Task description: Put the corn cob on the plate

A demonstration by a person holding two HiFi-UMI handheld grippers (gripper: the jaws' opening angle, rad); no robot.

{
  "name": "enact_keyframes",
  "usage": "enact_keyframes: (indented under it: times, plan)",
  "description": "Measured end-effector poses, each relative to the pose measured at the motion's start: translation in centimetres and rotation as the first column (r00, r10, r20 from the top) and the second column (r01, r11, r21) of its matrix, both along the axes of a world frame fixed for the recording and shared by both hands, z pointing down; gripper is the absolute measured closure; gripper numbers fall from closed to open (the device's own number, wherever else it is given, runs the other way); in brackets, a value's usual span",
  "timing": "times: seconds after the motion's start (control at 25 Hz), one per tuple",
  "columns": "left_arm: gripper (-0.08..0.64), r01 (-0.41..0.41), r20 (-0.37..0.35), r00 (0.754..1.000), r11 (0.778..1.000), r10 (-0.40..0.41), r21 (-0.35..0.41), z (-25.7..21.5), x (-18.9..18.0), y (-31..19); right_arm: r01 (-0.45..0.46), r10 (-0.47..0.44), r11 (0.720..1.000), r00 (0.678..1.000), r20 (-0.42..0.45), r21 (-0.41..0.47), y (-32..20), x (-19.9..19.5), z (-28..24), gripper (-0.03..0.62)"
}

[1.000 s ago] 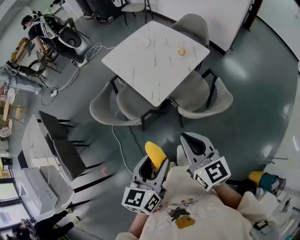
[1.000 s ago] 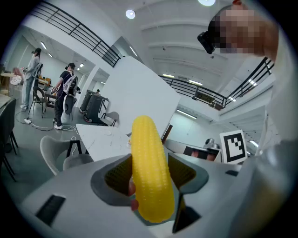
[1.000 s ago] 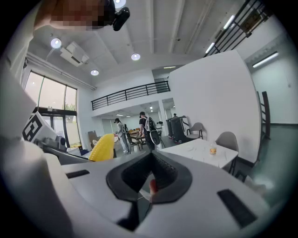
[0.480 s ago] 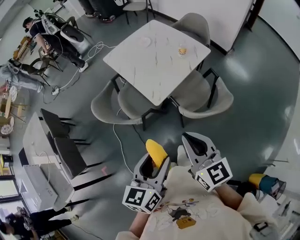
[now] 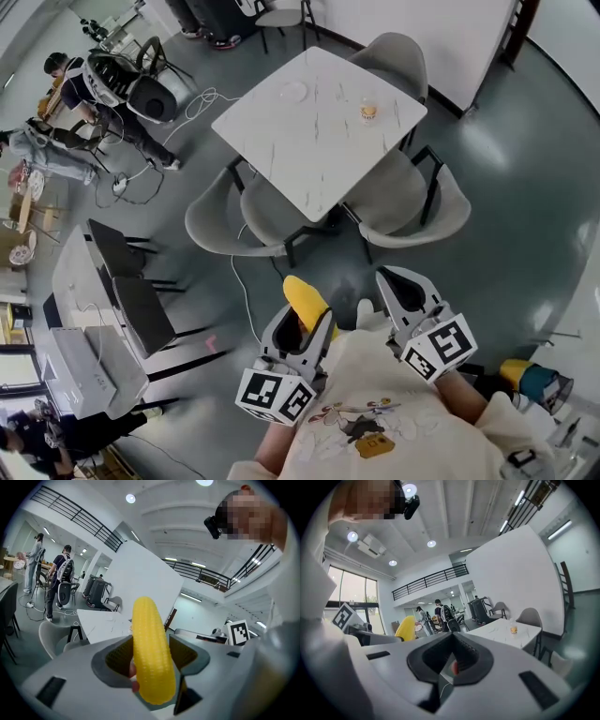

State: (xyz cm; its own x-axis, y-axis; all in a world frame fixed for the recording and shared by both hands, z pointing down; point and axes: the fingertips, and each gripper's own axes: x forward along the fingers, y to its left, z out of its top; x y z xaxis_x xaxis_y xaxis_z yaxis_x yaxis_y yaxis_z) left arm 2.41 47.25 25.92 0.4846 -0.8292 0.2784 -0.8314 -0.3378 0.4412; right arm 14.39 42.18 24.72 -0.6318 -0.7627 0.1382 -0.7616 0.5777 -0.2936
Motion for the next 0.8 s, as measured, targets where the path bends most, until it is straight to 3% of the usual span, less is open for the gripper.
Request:
enact_keyframes:
  times: [0.4,0.8]
  plan:
    - [0.310,0.106,0.001,0.994,0.994,-0.107,-0.036,1.2,0.2,-1.7,0.085,-0.083,0.994,0.996,0.037,-0.065,-3.5,-0.3,2.6,0.588]
    - [0.310,0.074,-0.032,0.997,0.995,-0.076,-0.073,2.2,-2.2,-9.5,0.042,-0.041,0.993,0.999,0.011,-0.114,-10.7,-1.8,3.9,0.588]
